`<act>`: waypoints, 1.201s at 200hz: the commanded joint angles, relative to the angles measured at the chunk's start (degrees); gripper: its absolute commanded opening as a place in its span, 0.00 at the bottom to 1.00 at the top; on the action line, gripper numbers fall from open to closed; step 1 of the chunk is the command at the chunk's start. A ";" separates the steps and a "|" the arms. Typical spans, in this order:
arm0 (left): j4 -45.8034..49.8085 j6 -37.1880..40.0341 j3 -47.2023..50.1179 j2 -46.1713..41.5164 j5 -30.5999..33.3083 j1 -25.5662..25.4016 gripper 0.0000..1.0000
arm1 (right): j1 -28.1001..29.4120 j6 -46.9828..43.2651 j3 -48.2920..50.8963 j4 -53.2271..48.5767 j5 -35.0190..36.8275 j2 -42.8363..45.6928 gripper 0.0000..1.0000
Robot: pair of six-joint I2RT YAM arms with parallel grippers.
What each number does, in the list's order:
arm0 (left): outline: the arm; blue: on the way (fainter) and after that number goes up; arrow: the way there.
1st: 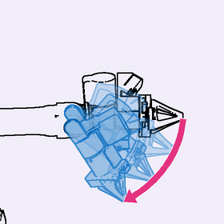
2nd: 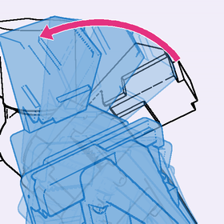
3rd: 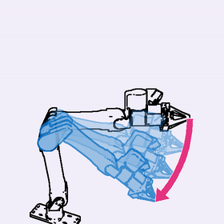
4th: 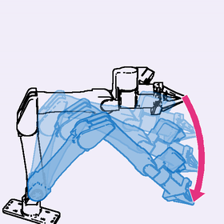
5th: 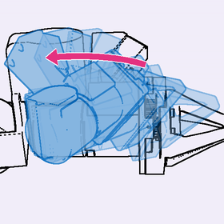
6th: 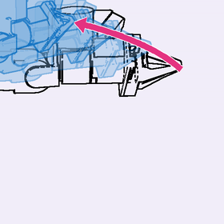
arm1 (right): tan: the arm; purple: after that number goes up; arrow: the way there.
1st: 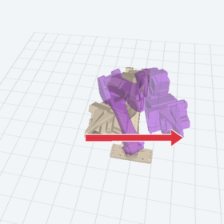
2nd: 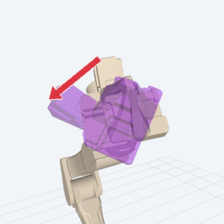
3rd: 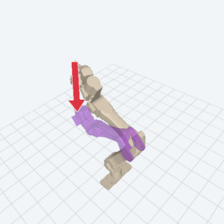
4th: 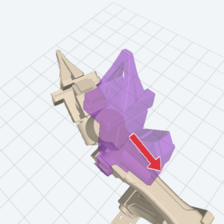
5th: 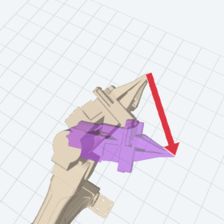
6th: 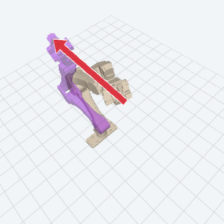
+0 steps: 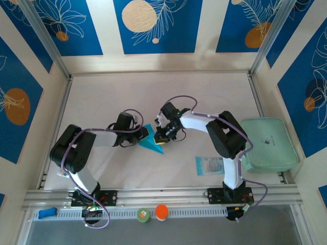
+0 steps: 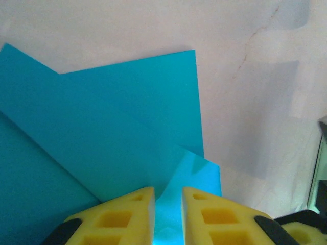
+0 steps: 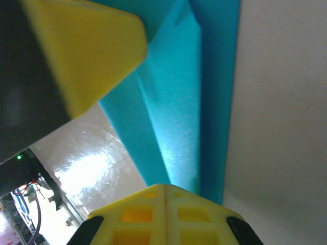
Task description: Fold a paper plane with a square sheet of paper (pick it up from the middle)
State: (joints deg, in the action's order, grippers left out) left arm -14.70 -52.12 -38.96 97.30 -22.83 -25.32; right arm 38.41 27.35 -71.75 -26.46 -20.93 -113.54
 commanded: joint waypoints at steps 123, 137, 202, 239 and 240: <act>-2.39 -1.85 -0.24 0.95 -2.16 -1.57 0.24 | 0.17 0.49 -0.15 -0.92 0.83 -2.30 0.03; -1.13 -1.74 -0.41 1.05 -1.27 -1.56 0.23 | 0.20 0.16 0.37 0.35 -0.02 -1.14 0.03; 3.00 -1.64 -0.94 1.55 0.55 -1.57 0.22 | 1.77 -2.78 -0.18 1.89 -2.06 0.37 0.03; 4.55 -1.85 -1.14 1.44 1.37 -1.57 0.22 | 2.61 -1.45 -0.68 1.23 -0.22 -1.90 0.02; 4.62 -1.85 -1.17 1.42 1.42 -1.53 0.22 | 2.58 -1.44 -0.68 1.23 -0.19 -1.97 0.02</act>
State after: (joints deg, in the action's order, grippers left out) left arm -14.33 -53.76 -39.29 97.65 -23.42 -26.39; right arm 40.47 25.93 -71.29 -24.03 -21.15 -114.13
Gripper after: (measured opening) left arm 0.218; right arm 0.042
